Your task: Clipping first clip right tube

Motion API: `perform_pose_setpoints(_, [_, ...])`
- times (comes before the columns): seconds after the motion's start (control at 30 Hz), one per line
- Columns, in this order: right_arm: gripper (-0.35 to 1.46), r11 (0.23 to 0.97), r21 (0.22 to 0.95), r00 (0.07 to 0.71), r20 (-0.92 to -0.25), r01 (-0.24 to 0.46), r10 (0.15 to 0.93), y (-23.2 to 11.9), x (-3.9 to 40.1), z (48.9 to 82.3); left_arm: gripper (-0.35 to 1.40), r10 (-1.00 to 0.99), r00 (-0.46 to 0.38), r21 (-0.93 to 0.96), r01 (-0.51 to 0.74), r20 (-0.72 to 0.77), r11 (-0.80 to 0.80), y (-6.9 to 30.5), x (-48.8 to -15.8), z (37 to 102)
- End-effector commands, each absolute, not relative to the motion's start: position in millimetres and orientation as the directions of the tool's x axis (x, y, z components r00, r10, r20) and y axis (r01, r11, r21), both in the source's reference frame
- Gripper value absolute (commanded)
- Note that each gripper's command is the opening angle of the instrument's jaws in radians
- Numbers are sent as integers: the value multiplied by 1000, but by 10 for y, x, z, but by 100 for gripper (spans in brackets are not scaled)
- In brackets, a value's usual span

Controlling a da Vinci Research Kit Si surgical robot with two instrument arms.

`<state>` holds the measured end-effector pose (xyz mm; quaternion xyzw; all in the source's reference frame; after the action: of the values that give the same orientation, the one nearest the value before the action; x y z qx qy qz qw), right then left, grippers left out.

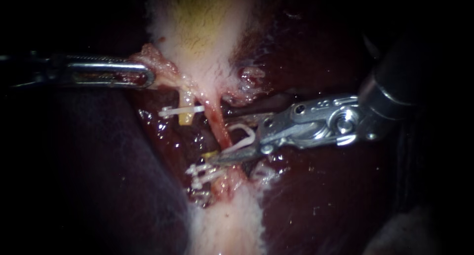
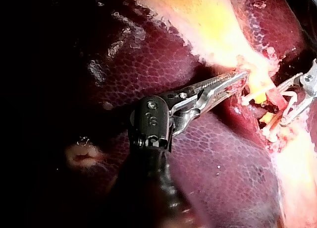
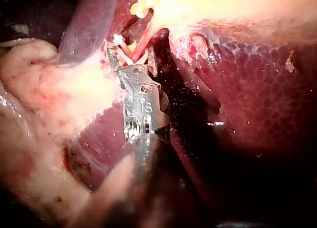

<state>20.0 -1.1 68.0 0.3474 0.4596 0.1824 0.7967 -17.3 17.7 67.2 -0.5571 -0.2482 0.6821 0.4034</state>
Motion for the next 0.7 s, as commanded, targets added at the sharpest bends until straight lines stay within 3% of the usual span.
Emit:
perform_pose_setpoints(0.03, [46,672,739,488,-604,47,630,-12,200,679,-35,827,-54,-788,-274,-560,-551,177,-173,672])
perform_pose_setpoints(0.27, [45,594,796,383,-587,115,713,-18,205,671,-35,827,-55,-789,-271,-560,-552,177,-174,672])
perform_pose_setpoints(0.7, [44,547,823,386,-559,151,734,-39,211,651,-35,827,-55,-789,-271,-560,-552,177,-173,672])
